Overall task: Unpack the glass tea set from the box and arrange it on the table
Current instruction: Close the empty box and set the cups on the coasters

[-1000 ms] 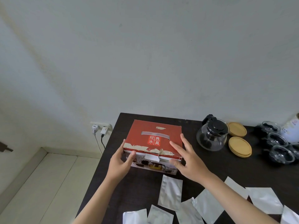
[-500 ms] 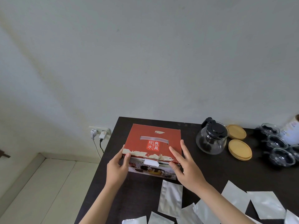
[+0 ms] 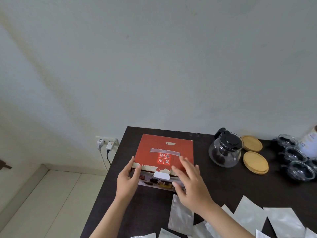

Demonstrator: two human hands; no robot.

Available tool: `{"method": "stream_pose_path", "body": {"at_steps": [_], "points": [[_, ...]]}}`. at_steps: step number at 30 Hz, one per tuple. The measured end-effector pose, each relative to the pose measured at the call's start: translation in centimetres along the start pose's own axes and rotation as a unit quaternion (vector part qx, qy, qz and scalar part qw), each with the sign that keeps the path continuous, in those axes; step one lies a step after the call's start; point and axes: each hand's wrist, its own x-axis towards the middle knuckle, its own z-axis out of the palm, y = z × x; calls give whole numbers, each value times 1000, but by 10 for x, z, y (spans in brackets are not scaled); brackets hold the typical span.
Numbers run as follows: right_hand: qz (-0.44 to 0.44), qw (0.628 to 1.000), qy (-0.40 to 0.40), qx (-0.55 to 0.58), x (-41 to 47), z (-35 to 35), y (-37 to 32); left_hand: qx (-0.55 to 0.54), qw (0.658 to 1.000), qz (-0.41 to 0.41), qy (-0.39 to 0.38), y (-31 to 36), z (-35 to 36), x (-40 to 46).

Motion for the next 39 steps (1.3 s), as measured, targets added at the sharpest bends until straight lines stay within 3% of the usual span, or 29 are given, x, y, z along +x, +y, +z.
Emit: {"method": "stream_pose_path", "body": {"at_steps": [5, 21, 29, 32, 35, 37, 39], "points": [[-34, 999, 28, 14, 5, 14, -13, 10, 1000, 3, 4, -4, 1, 1], [-13, 996, 81, 26, 8, 22, -14, 7, 1000, 8, -8, -3, -1, -1], [95, 984, 129, 73, 14, 20, -25, -2, 1000, 7, -16, -2, -1, -2], [209, 969, 122, 46, 14, 17, -31, -14, 1000, -4, -21, -3, 0, -3], [350, 918, 71, 173, 10, 14, -30, -31, 998, -29, -49, -4, 0, -2], [360, 895, 56, 256, 8, 12, -28, -35, 997, -35, -67, -4, 0, 1], [355, 893, 55, 270, 8, 10, -26, -29, 996, -31, -74, -3, 1, 3]]}}
